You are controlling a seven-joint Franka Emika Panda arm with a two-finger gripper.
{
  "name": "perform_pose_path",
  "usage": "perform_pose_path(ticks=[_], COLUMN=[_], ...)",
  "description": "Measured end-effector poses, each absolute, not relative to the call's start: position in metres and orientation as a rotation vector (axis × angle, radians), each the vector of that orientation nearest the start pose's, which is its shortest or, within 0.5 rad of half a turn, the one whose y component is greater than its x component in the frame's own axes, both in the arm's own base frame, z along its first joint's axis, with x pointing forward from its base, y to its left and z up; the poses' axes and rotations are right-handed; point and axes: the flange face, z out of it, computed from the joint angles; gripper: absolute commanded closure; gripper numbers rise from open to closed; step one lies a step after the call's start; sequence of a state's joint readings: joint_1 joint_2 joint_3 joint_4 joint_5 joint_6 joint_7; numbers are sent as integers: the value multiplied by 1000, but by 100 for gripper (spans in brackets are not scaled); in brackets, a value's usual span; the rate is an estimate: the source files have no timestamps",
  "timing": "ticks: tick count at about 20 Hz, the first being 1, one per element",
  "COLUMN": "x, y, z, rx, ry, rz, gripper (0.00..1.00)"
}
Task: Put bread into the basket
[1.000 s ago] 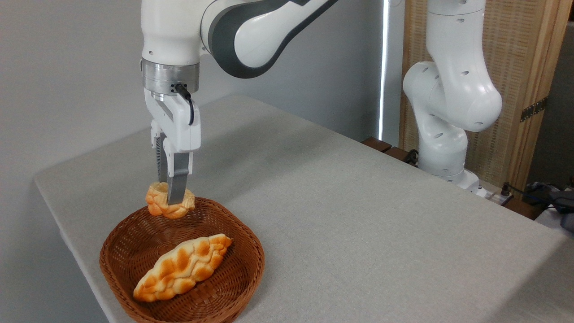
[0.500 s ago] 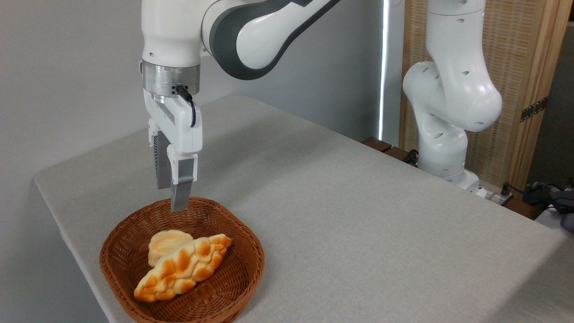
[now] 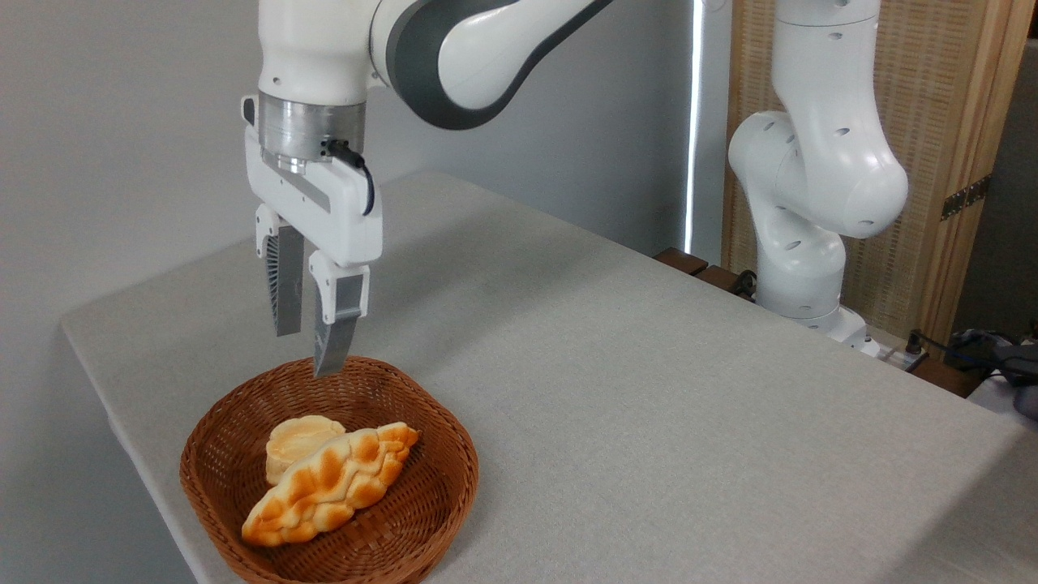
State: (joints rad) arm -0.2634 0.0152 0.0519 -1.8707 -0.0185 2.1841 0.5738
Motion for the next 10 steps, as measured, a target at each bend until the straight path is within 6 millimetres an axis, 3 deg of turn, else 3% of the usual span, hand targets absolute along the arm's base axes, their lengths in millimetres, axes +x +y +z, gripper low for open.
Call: perform_pose_path(ticks=[10], x=[541], y=[-100], z=[566], rx=[-2906], ry=[1145], rz=[-261], gripper=[0])
